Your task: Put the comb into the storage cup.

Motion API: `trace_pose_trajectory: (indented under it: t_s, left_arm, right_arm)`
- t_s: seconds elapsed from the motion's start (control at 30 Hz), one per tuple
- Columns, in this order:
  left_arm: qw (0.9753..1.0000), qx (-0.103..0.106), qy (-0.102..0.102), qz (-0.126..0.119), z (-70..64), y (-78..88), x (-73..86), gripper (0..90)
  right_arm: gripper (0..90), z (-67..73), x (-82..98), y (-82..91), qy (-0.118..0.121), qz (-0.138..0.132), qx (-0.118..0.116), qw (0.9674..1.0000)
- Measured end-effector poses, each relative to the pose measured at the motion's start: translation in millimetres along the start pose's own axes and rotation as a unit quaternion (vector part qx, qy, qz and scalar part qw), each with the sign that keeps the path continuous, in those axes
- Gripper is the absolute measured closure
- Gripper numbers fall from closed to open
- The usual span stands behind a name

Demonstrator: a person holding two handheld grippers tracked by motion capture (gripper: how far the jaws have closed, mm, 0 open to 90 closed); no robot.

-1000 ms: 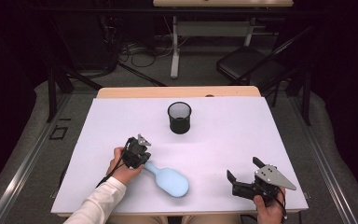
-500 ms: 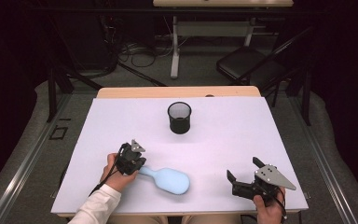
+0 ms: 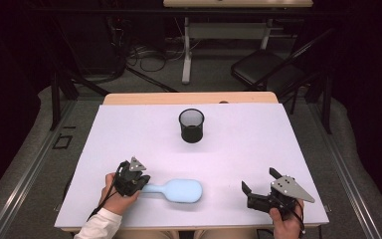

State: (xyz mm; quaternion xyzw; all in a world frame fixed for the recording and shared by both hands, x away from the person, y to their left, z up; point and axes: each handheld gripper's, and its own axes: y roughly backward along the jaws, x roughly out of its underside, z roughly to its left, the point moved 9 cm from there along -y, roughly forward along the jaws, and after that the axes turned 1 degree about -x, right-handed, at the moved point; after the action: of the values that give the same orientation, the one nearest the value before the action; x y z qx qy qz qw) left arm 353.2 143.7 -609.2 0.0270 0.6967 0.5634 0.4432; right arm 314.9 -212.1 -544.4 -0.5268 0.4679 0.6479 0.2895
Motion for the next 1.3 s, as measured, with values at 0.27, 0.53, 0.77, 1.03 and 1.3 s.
trace_pose_trajectory:
  t_s: [0.27,0.53,0.77,1.03,1.3]
  left_arm:
    - [1.0,-0.002,-0.002,-0.008,-5.1,8.1,9.7,90.0]
    - [0.9999,0.001,-0.005,-0.008,-11.2,11.9,16.9,90.0]
    - [0.9999,0.002,-0.01,-0.01,-14.5,13.5,20.0,90.0]
    - [0.9999,0.003,-0.013,-0.008,-16.6,15.3,22.7,90.0]
    - [0.9998,0.007,-0.015,-0.007,-19.3,17.2,26.0,90.0]
  right_arm:
    - [0.0,-0.1,0.2,0.1,0.001,0.0,0.0,1.0]
    - [0.0,0.1,0.8,0.0,0.001,0.002,0.0,1.0]
    - [0.0,0.1,0.7,-0.1,0.002,0.002,0.0,1.0]
    - [0.0,0.4,0.6,0.1,0.003,0.001,-0.002,1.0]
    - [0.0,1.0,0.6,0.1,0.004,0.001,-0.003,1.0]
